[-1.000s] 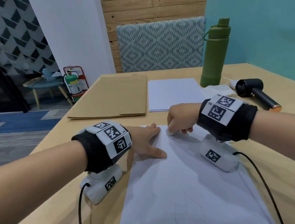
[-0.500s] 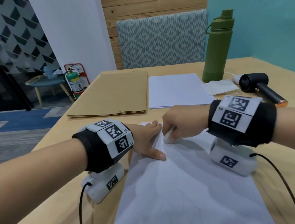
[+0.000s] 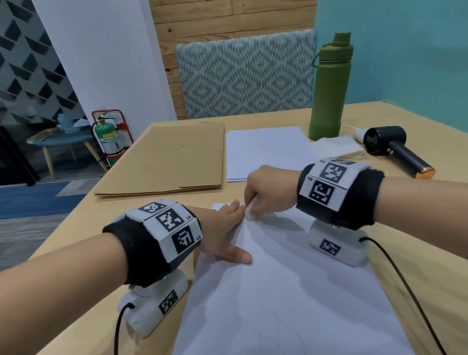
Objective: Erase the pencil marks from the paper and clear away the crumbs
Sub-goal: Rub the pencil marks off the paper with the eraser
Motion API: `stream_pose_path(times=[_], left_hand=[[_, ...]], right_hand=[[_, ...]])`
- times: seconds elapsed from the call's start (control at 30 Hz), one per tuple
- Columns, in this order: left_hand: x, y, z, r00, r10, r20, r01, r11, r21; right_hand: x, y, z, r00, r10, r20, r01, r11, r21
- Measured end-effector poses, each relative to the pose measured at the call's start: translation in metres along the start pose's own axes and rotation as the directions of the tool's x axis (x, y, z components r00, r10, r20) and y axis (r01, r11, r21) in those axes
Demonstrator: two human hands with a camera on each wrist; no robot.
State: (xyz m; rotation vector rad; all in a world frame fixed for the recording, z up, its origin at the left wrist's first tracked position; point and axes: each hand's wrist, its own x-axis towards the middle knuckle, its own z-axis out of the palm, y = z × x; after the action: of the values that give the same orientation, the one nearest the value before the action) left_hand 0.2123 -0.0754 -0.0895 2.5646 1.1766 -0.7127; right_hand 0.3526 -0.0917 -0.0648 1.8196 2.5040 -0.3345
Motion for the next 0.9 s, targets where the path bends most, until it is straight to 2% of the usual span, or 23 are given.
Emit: stream_pose_path(times=[0.07, 0.23, 0.43, 0.6, 0.67, 0.8, 0.9], left_hand=[[-0.001, 0.001, -0.001, 1.0, -0.005, -0.002, 0.005, 1.0, 0.007], [0.002, -0.003, 0.001, 1.0, 0.023, -0.006, -0.023, 1.0, -0.015], [0.0, 0.001, -0.001, 1.0, 0.001, -0.009, -0.001, 1.0, 0.007], [-0.003, 0.002, -0.002, 1.0, 0.014, -0.001, -0.014, 1.0, 0.006], [-0.003, 0.001, -0.001, 1.0, 0.006, 0.001, -0.006, 1.0, 0.007], [-0.005, 0.005, -0.002, 1.0, 0.01, -0.026, -0.01, 1.0, 0.013], [-0.005, 0.005, -0.003, 1.0, 0.0, -0.018, 0.0, 1.0, 0.031]], right_hand=[[0.0, -0.003, 0.002, 1.0, -0.011, 0.018, 0.012, 1.0, -0.017], [-0.019, -0.009, 0.001, 0.982, -0.093, 0.162, 0.086, 0.995, 0.047], [-0.001, -0.003, 0.0, 1.0, -0.003, 0.022, 0.003, 1.0, -0.002], [-0.019, -0.009, 0.001, 0.976, -0.115, 0.186, 0.11, 0.993, 0.037], [-0.016, -0.009, -0.001, 0.979, -0.103, 0.174, 0.101, 0.995, 0.022], [0.0, -0.004, -0.001, 0.999, -0.033, 0.034, 0.033, 0.999, 0.009], [-0.009, -0.008, 0.003, 0.992, -0.098, 0.084, 0.097, 0.995, 0.012]])
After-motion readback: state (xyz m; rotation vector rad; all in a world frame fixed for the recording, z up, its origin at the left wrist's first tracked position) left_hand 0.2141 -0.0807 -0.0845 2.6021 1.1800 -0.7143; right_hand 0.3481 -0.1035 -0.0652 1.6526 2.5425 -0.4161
